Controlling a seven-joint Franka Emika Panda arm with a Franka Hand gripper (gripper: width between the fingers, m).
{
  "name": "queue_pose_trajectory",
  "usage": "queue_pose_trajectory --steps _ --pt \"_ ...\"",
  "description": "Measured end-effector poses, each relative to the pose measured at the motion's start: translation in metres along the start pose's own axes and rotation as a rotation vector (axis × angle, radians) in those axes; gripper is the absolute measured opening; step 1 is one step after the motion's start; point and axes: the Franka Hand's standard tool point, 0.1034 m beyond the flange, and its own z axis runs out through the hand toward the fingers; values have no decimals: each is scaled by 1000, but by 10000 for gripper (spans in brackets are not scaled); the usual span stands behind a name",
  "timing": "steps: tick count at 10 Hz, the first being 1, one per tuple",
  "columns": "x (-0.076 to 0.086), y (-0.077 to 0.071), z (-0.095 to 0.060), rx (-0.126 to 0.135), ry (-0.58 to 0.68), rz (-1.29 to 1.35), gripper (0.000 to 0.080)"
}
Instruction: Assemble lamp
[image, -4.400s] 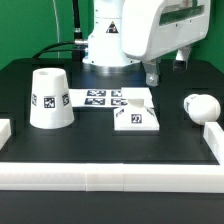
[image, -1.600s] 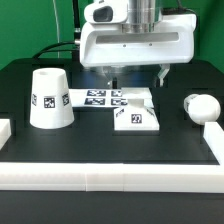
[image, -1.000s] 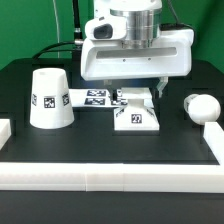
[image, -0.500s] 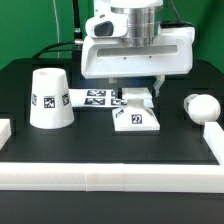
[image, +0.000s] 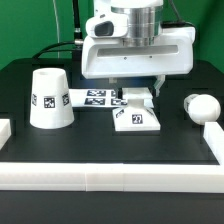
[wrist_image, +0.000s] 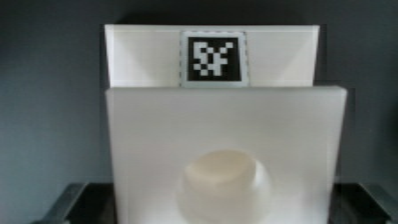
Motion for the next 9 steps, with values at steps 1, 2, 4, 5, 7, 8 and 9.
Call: queue_pose_trajectory --steps 1,2,4,5,7,8,9 --pt "16 -4 -2 2 13 -5 535" --pt "32 -8 0 4 23 -16 535" --pt "60 -8 0 7 50 -32 536" --pt "72 -10 -1 9 53 -34 537" --pt "105 -15 -8 13 75 -60 537" --pt "103 -15 -7 13 73 -60 537" --pt "102 -15 -6 13 71 -60 537"
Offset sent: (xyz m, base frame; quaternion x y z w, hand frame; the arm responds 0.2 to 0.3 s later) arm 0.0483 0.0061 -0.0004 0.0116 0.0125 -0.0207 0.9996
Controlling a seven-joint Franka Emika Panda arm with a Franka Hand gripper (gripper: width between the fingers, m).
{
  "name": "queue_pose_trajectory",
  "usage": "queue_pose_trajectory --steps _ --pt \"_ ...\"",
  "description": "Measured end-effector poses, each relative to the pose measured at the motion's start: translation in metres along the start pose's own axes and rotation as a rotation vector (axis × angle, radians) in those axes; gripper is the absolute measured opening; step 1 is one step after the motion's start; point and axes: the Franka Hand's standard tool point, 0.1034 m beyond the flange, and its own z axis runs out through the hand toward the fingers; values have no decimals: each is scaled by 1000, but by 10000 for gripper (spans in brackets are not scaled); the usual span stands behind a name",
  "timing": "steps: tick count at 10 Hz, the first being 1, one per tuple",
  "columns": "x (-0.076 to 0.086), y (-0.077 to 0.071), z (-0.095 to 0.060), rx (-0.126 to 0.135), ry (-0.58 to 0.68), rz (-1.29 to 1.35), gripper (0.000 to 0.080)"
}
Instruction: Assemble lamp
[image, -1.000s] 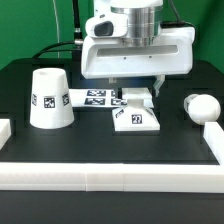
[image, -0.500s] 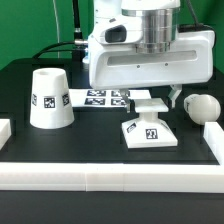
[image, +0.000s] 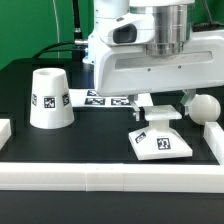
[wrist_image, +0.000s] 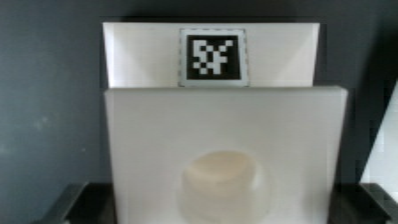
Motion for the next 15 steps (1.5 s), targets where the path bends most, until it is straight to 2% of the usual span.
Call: queue_pose_trajectory --steps 2,3,4,5,7,11,15 --pt "1 0 0 0 -2 1 537" --pt "7 -3 -3 3 -13 2 537" --pt "22 -7 -5 7 -14 -2 537" --pt "35 -7 -4 8 -5 -2 537" --pt "47 -9 5 14 2 2 537" --pt "53 -33 8 16 19 41 537" --pt "54 -34 9 14 21 37 537"
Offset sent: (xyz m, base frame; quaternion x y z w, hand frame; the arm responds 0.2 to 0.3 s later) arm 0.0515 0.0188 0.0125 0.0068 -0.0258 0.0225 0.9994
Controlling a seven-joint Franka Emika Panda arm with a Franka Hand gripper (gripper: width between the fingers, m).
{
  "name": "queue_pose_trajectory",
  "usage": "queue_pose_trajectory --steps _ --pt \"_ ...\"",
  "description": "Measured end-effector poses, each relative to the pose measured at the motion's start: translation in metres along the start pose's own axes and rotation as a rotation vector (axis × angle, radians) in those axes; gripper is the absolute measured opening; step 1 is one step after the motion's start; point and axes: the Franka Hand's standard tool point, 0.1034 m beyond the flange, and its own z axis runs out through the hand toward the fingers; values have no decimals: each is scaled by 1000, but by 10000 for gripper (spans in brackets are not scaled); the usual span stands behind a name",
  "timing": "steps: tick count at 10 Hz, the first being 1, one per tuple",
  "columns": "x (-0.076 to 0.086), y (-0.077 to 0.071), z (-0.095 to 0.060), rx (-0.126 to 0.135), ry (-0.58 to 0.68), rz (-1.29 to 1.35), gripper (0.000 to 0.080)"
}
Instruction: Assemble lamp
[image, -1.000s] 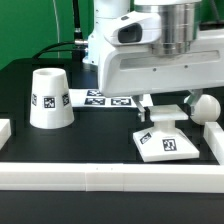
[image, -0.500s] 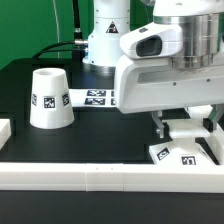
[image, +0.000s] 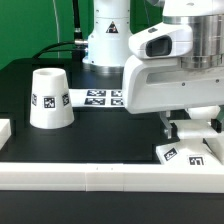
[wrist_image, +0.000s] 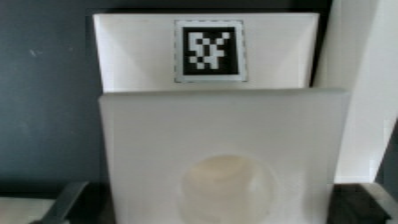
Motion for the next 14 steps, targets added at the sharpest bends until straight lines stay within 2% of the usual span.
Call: queue_pose_trajectory --steps 1,2,3,7,8,9,11,12,14 --pt "0 0 0 0 -1 -1 537" --pt "-1 0 1 0 -1 -1 655" --pt "-2 0 0 0 -3 -2 687" --pt "-44 -6 -11 -6 -37 23 699" --pt "-53 -11 -15 -6 -39 50 699" --pt "-58 -22 -20 -5 -38 92 699" --pt "-55 -50 -24 -2 -36 138 699" --pt "-42 -51 -28 3 -23 121 699" --pt "-42 -51 -27 3 -22 121 699"
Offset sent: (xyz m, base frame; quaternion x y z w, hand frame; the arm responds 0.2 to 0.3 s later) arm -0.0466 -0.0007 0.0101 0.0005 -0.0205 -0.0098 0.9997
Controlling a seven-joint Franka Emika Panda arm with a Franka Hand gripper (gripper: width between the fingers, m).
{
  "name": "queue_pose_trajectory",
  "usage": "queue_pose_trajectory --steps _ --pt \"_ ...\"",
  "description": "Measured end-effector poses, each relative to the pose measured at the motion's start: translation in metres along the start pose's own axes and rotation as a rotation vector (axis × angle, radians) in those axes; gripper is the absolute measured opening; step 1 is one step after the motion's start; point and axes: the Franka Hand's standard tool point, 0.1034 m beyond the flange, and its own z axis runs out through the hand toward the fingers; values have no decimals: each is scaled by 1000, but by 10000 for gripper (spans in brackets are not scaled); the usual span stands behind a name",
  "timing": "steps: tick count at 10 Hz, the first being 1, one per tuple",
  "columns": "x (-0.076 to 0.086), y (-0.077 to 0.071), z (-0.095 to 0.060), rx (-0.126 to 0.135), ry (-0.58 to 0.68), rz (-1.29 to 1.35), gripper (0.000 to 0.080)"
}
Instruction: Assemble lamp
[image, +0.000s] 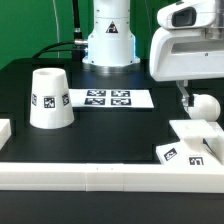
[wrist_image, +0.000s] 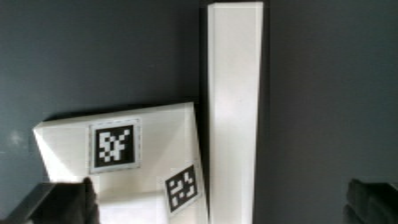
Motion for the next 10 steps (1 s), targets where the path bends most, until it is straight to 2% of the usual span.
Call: queue_pose_trajectory --steps 1,2,3,5,8,10 --pt "-1 1 1 -1 -2 1 699" --pt "-10 10 8 -3 -5 8 699" --pt "-25 12 14 2 4 16 699" --pt "-57 2 24 7 -26 18 699" --pt "-62 2 26 5 -49 16 699" --pt "-72 5 27 -13 -162 13 699"
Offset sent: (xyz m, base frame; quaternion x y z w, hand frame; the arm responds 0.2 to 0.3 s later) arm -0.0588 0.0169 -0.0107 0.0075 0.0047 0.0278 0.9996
